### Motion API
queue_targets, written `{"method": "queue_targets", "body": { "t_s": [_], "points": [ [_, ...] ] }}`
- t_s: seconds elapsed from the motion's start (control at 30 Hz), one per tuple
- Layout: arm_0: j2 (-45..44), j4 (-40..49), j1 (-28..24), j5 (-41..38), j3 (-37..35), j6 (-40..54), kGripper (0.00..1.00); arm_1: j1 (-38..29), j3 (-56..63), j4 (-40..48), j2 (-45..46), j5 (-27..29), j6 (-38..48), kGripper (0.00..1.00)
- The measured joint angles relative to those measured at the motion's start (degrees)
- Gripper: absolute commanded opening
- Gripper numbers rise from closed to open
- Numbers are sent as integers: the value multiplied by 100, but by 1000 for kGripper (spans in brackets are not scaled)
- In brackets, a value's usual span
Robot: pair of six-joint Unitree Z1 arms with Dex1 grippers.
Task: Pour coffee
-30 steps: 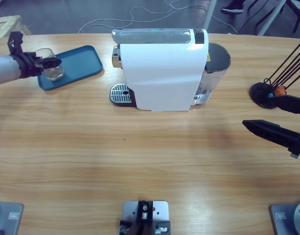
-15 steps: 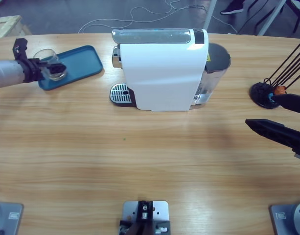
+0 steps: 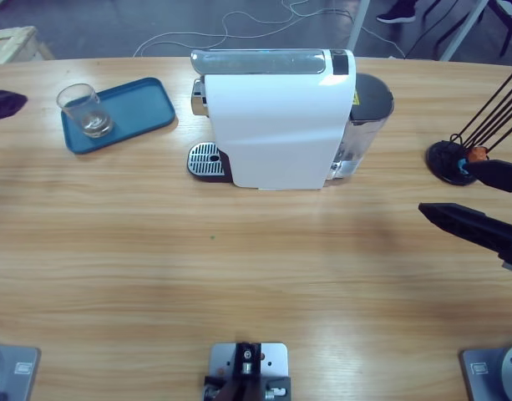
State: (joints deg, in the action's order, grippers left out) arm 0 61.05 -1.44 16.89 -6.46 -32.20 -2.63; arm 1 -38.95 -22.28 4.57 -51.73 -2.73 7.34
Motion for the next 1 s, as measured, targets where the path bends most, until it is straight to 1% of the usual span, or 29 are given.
{"method": "queue_targets", "body": {
  "t_s": [0.03, 0.1, 0.13, 0.2, 0.37, 0.47, 1.0],
  "points": [
    [-212, 154, 376, -39, 9, 0, 991, -1, 5, 3, 0, 0, 0, 1000],
    [-325, 283, 1104, -85, 96, 2, 991, -1, 7, 9, 0, 0, 0, 1000],
    [-318, 287, 1335, -108, 154, 26, 991, -1, 7, 9, 0, 0, 0, 1000],
    [-224, 262, 1571, -153, 259, 138, 991, -1, 8, 11, 0, 0, 0, 1000],
    [365, -93, 1666, -263, 378, 301, 991, -1, 8, 11, -26, 0, 0, 1000],
    [564, -198, 1675, -344, 401, 337, 991, -1, 8, 11, -45, 0, 0, 1000],
    [766, -269, 1723, -394, 436, 368, 991, -1, 7, 12, -413, -5, 0, 1000]
  ]
}}
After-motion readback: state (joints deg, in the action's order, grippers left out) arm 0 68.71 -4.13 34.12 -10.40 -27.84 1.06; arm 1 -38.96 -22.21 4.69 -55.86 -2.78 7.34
